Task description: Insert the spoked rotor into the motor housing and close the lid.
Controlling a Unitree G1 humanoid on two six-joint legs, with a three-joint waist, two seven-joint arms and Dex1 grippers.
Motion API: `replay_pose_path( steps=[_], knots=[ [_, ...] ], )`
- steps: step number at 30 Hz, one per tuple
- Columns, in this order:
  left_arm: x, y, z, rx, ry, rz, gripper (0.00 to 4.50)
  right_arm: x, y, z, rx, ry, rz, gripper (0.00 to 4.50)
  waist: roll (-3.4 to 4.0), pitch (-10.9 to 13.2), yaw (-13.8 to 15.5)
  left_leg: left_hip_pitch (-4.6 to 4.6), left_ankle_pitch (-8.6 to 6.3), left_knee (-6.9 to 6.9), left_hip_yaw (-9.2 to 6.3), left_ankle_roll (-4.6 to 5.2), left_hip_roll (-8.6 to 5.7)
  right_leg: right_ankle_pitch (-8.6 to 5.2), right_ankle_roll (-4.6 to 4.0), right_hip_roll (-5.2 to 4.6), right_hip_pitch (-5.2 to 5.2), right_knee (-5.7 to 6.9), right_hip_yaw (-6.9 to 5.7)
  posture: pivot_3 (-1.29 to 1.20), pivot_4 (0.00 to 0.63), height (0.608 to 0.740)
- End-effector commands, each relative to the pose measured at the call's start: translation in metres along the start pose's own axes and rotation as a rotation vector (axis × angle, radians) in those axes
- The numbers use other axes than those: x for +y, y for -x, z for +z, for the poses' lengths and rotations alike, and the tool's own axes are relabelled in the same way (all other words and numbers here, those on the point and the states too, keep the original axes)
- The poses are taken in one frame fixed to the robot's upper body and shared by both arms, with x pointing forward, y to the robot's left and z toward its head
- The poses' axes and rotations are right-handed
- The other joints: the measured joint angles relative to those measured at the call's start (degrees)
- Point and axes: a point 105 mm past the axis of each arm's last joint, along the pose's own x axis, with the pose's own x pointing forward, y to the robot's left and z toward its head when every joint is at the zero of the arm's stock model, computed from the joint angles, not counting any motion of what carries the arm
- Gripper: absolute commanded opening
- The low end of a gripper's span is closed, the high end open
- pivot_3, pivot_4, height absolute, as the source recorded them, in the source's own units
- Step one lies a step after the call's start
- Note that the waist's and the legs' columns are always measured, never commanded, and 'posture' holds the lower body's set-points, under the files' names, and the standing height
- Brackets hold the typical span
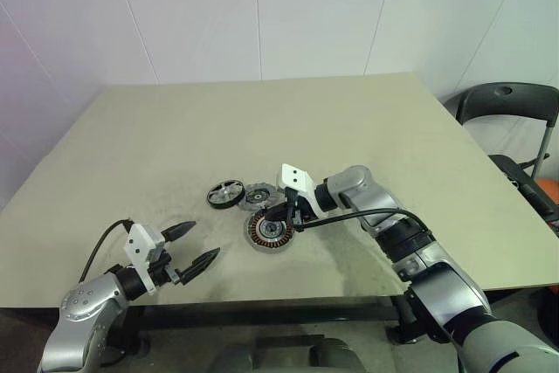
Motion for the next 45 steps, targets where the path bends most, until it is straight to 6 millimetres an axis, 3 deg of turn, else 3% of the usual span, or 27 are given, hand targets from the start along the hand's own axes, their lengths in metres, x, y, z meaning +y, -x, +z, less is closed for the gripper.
replay_pose_path(
  steps=[1, 4, 8, 12, 19, 29, 34, 38, 43, 45],
  knots=[
    [-0.001, -0.003, 0.008, -0.026, -0.039, -0.01, 4.5, 0.004, -0.005, -0.023, 0.09, 0.003, 0.019, 0.02, 0.01, 0.0, 0.0, 0.03, 0.0, 0.0, 0.0, 0.0, 0.0, 0.0, 0.0, 0.0, 0.03, 0.0, 0.0, 0.0, 0.0, 0.74],
    [-0.001, -0.003, 0.009, -0.028, -0.039, -0.01, 4.5, 0.006, -0.011, -0.028, 0.094, 0.005, 0.024, 0.02, 0.01, -0.1, 0.0, 0.27, 0.0, -0.02, 0.02, 0.0, 0.0, -0.01, 0.0, 0.0, 0.28, -0.02, 0.0, 0.0, 0.0, 0.74],
    [-0.002, -0.003, 0.01, -0.028, -0.041, -0.009, 4.5, -0.002, -0.007, 0.004, -0.05, -0.04, 0.001, 0.02, 0.02, -0.1, -0.1, 0.82, -0.01, -0.04, 0.03, 0.0, 0.01, -0.16, -0.15, 0.01, 0.63, -0.02, 0.0, 0.0, 0.0, 0.74],
    [-0.003, -0.003, 0.01, -0.027, -0.041, -0.008, 4.5, -0.008, 0.004, 0.027, -0.151, -0.072, -0.014, 0.02, 0.07, 0.0, -0.1, 0.8, -0.01, -0.02, -0.01, -0.01, 0.04, -0.23, -0.03, 0.06, 0.77, -0.01, 0.02, 0.0, 0.0, 0.74],
    [-0.005, -0.004, 0.01, -0.029, -0.041, -0.007, 4.5, -0.012, 0.011, 0.018, -0.082, -0.028, -0.034, 0.02, 0.06, 0.0, 0.0, 0.64, -0.01, -0.19, 0.0, 0.0, 0.03, -0.05, -0.01, 0.02, 0.5, -0.08, 0.02, 0.0, 0.0, 0.74],
    [0.002, -0.002, 0.011, -0.028, -0.042, -0.003, 4.5, -0.009, 0.013, 0.02, -0.077, -0.007, -0.001, 0.02, 0.07, 0.0, -0.1, 0.51, -0.01, -0.18, 0.0, 0.0, 0.03, -0.05, -0.01, 0.02, 0.44, -0.08, 0.02, 0.0, 0.0, 0.74],
    [0.003, -0.001, 0.01, -0.028, -0.042, -0.001, 4.5, -0.004, 0.016, 0.043, -0.215, -0.07, 0.035, 0.02, 0.09, 0.0, -0.2, 0.49, -0.01, -0.19, 0.0, 0.0, 0.03, -0.05, -0.02, 0.03, 0.41, -0.08, 0.02, 0.0, 0.0, 0.74],
    [0.001, -0.001, 0.01, -0.028, -0.042, -0.001, 4.5, 0.0, 0.008, 0.023, -0.168, -0.104, 0.043, 0.02, 0.09, 0.0, -0.1, 0.46, -0.01, -0.18, -0.01, 0.0, 0.03, -0.05, -0.01, 0.02, 0.39, -0.09, 0.02, 0.0, 0.0, 0.74],
    [-0.002, -0.002, 0.011, -0.029, -0.045, -0.004, 4.5, 0.008, -0.003, -0.036, 0.085, -0.071, 0.051, 0.02, 0.15, 0.0, 0.0, 0.43, -0.01, -0.17, 0.02, 0.0, 0.0, -0.06, -0.02, 0.0, 0.41, -0.13, 0.0, 0.0, 0.0, 0.74],
    [-0.003, -0.002, 0.011, -0.028, -0.047, -0.004, 4.5, 0.004, -0.003, -0.032, 0.063, -0.082, 0.031, 0.02, 0.14, 0.0, -0.2, 0.57, -0.01, -0.17, 0.04, 0.0, 0.02, -0.06, -0.02, 0.0, 0.5, -0.12, 0.04, 0.0, 0.0, 0.74]
  ],
)
